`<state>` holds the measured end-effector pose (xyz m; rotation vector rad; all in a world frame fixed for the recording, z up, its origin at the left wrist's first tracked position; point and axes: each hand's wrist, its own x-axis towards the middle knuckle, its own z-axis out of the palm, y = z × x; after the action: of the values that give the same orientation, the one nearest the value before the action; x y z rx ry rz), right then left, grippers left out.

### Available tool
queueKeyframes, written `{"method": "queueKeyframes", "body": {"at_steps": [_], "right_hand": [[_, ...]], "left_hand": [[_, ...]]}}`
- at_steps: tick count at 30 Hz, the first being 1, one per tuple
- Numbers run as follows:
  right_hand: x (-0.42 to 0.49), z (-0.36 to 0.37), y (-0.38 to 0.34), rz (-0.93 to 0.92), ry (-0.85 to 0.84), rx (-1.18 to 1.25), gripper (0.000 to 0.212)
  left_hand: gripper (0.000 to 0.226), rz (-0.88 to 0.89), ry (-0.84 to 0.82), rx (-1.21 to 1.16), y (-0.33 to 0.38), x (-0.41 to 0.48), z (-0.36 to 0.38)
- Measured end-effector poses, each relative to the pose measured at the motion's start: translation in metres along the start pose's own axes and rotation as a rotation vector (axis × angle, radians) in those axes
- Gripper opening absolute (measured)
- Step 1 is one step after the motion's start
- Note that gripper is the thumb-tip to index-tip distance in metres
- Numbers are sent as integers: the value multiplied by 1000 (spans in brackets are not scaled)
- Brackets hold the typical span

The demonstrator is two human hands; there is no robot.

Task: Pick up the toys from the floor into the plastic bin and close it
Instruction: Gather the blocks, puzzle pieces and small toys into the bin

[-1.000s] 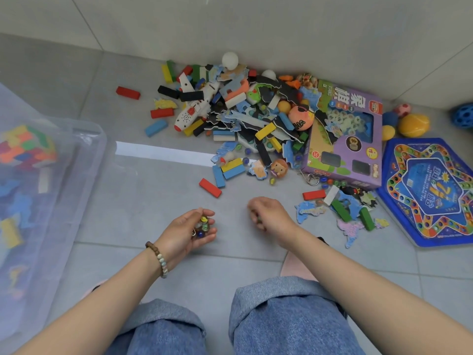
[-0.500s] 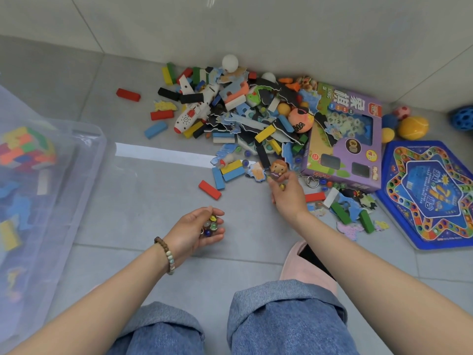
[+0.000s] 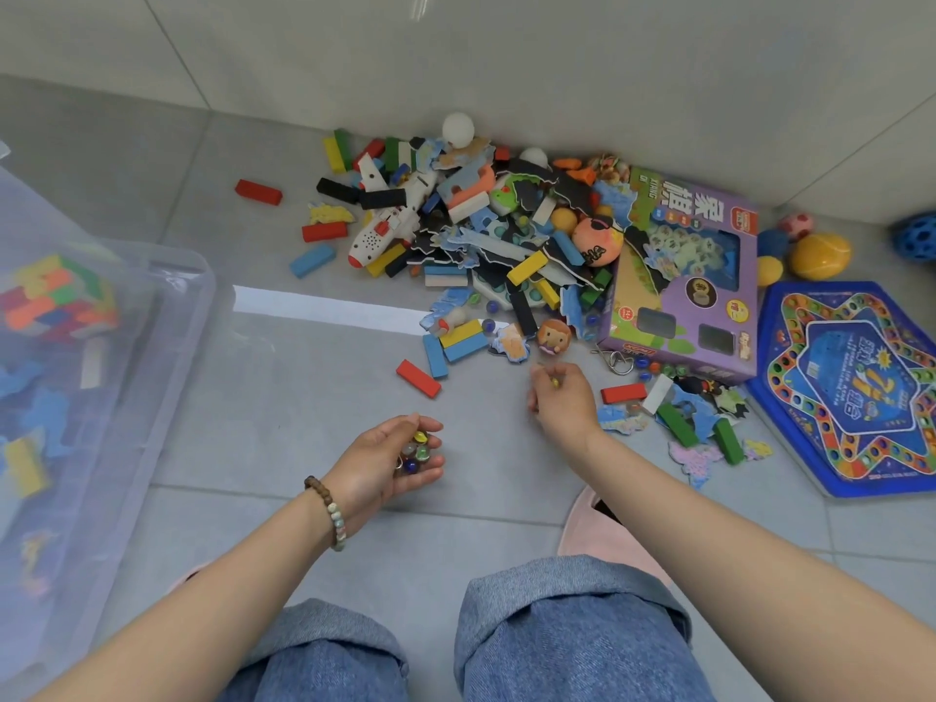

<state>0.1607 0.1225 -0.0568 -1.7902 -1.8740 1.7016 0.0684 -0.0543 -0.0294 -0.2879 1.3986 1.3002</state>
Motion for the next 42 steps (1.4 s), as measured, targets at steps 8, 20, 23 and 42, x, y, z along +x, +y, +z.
{"method": "queueKeyframes", "body": {"at_steps": [8,20,23,42], "right_hand": [[-94,-23,-75,143,-550,469,18],[-267,100,-273,-4,-991,204,30],[-303,166,-285,125,-1048,294,22],[-252,181,-267,-163,-862,-121,28]], "left_hand": [[28,145,69,46,45,-44,5],[33,630,270,8,187,-262,-106],[31,582,418,-70,188,-283,-172],[49,378,486,250,145,-252,-269]]}}
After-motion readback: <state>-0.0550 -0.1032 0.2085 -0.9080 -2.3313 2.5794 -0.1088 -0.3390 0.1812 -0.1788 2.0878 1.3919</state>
